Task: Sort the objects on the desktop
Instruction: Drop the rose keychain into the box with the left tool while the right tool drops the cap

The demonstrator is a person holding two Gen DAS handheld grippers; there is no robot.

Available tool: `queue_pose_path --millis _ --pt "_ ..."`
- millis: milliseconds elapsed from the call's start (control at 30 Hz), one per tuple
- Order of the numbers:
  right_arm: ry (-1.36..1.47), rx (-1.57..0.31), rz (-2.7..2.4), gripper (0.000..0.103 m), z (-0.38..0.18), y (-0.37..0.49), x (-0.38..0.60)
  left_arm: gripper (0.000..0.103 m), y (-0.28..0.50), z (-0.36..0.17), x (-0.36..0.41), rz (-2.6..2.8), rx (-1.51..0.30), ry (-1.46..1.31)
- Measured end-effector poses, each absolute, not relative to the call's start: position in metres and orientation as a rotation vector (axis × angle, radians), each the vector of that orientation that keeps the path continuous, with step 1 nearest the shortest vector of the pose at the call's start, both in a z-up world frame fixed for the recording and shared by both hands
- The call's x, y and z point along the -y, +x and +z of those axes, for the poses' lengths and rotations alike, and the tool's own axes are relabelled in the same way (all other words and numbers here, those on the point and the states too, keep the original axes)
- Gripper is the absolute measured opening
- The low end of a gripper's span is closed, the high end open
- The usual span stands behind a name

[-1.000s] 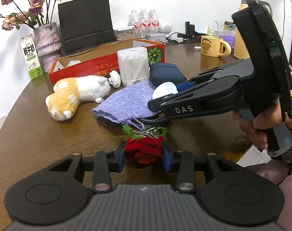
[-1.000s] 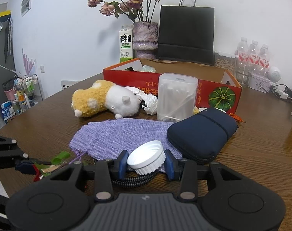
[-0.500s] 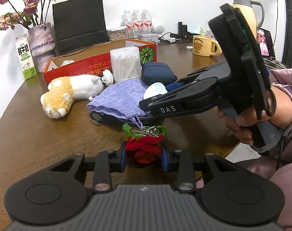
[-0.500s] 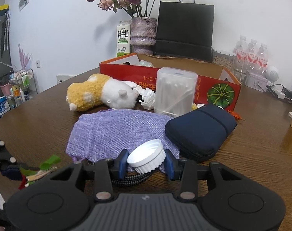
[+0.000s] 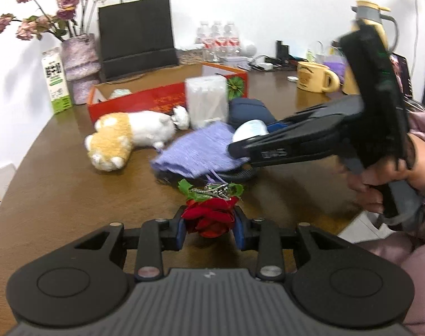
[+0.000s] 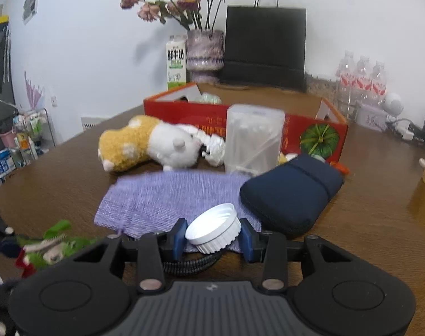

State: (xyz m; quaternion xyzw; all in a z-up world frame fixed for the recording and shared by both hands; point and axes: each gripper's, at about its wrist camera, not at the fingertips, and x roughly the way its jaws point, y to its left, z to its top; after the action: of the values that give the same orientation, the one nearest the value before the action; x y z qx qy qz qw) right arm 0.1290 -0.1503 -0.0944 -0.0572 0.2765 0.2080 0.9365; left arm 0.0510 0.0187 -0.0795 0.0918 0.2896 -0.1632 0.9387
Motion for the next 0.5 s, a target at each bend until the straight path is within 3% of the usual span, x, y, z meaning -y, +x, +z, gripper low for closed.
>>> queue_pose_path --millis 500 --pt "-0.114 -0.469 0.406 0.038 -0.042 0.148 0.154 0.033 0.101 -0.031 -0.023 -0.272 -0.487 0.148"
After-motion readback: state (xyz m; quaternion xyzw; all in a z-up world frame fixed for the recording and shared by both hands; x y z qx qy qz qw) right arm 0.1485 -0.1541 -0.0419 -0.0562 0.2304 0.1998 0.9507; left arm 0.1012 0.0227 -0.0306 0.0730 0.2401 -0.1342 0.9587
